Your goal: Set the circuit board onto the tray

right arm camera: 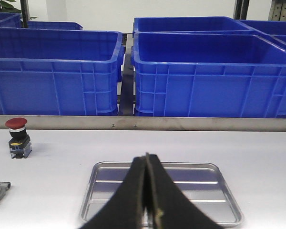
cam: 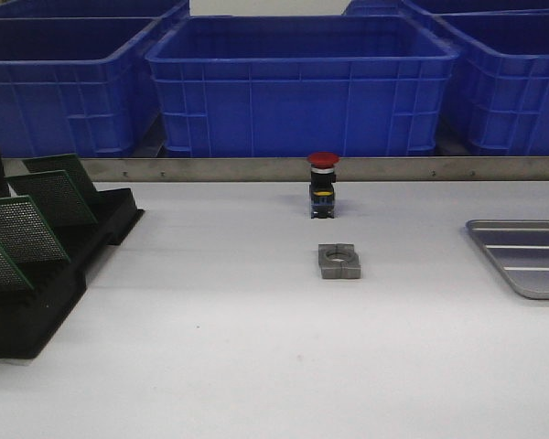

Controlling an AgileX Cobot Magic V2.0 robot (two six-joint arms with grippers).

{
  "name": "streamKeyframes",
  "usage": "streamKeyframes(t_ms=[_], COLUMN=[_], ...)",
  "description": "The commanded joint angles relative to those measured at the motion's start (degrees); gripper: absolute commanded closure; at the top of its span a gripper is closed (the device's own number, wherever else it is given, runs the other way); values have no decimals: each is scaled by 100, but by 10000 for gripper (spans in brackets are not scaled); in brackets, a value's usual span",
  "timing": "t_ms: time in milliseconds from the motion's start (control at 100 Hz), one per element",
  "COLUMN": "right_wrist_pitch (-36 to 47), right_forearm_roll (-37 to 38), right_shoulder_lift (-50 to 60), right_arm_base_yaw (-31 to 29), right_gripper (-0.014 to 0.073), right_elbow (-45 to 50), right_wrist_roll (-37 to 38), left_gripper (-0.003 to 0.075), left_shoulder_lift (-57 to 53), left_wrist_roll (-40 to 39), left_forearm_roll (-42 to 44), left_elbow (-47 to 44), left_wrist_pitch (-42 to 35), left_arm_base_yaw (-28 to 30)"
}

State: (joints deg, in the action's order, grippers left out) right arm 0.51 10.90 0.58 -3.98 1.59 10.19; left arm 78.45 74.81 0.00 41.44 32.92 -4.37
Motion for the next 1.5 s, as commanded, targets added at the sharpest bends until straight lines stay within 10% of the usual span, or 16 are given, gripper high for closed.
streamKeyframes(t_ms=[0,380,1190,1490], right_wrist_pitch=[476,476,476,476], right_forearm_roll=[38,38,38,38], right_shoulder_lift=[155,155,155,155], right_arm_base_yaw=[-32,-32,-32,-32], right_gripper=[654,654,654,654], right_elbow=[-76,-76,-76,-76], right_wrist_roll=[-14,-14,-14,-14], left_gripper=[358,742,740,740], left_shoulder_lift=[-64,-65,-2029,-2758], left_wrist_roll=[-14,-24,-78,-78], left_forearm_roll=[0,0,235,-2193], left_elbow=[167,167,167,167], left_wrist_pitch=[-370,-509,673,524], left_arm_base_yaw=[-37,-37,-37,-71])
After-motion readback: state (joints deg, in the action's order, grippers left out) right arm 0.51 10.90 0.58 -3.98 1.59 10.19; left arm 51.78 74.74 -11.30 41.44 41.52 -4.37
